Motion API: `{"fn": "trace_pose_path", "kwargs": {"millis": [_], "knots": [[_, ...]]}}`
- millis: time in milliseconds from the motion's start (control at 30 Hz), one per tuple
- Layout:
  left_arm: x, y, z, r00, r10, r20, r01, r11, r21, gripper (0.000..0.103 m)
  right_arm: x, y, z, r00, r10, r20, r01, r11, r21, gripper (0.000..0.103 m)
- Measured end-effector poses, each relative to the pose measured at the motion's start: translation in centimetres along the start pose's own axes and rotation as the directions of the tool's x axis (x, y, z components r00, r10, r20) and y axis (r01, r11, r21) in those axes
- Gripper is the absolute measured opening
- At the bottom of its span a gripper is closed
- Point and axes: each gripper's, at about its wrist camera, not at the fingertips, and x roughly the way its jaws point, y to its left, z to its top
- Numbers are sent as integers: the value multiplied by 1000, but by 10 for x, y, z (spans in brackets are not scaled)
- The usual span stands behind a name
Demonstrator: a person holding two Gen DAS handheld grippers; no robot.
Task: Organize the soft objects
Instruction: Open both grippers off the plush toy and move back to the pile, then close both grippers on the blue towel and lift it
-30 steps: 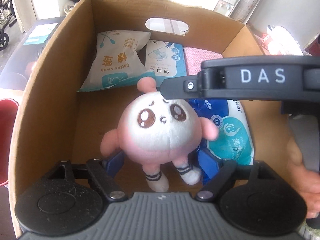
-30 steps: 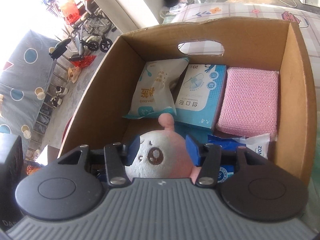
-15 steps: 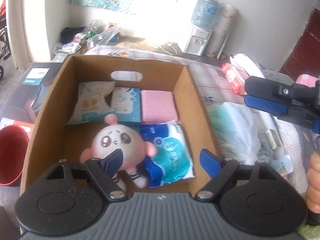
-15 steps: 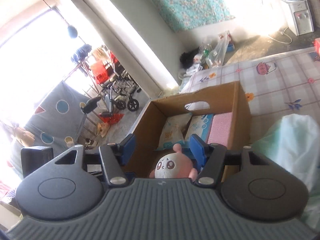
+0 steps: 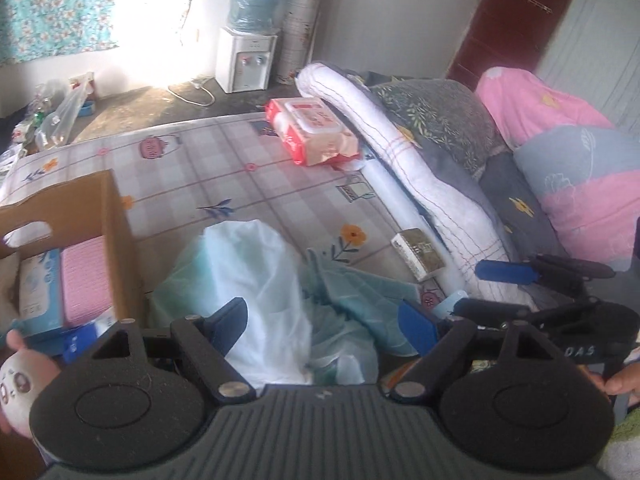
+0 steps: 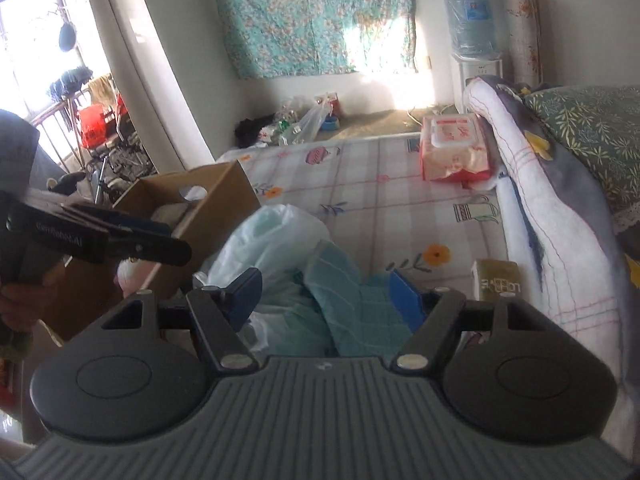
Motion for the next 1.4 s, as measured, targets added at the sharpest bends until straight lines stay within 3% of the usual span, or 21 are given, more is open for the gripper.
{"fn": "trace_pose_path", "kwargs": {"millis": [167,400,667,800,967,1100,1267,1400], "knots": [[68,-28,26,994,28,-110,-21,998,59,76,40,-36,-12,994,21,-103,-31,994,-101,70],[144,-35,47,964,100,-245,-75,991,109,76,103,-29,-3,964,54,-260,-128,951,-280,81],[203,-29,52,918,76,-390,-63,997,48,76,152,-40,-4,914,56,-402,-173,950,-261,89],[216,-27,50,904,57,-424,-54,998,20,76,167,-44,-13,892,0,-453,-128,959,-252,90],[228,-30,47,892,75,-446,-75,997,18,68,167,-42,-17,895,-22,-446,-99,964,-246,88],[229,-37,46,900,93,-427,-87,996,34,63,160,-35,-21,904,-64,-423,-62,959,-278,80],[226,-38,46,910,55,-412,-58,998,5,35,152,-30,-22,917,-66,-394,-47,962,-269,60],[220,-40,48,921,49,-387,-57,998,-9,21,141,-22,-24,929,-59,-366,-36,968,-248,39]]}}
